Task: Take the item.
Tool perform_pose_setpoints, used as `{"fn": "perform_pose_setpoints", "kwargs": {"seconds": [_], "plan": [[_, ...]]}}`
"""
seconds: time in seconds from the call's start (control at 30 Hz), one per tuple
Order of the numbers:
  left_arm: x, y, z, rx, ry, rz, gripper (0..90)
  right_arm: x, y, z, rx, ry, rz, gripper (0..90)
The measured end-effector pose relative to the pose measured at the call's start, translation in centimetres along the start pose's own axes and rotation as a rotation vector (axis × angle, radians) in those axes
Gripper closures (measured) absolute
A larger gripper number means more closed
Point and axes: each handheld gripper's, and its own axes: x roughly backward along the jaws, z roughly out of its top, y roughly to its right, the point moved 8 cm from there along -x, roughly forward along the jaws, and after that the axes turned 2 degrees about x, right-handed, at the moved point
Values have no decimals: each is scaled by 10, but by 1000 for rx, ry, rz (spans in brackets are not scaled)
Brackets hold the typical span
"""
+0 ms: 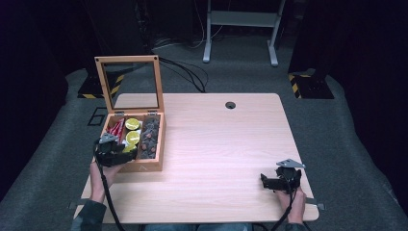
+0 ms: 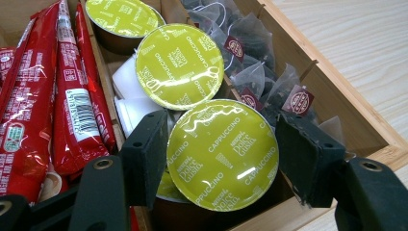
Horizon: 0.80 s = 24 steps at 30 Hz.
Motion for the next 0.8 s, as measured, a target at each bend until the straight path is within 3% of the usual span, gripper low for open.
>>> {"fn": "perform_pose_setpoints", "kwargs": {"seconds": [0.8], "plan": [[9,4,9,-27,44,21,378,0,0,0,-8,2,1,3]]}}
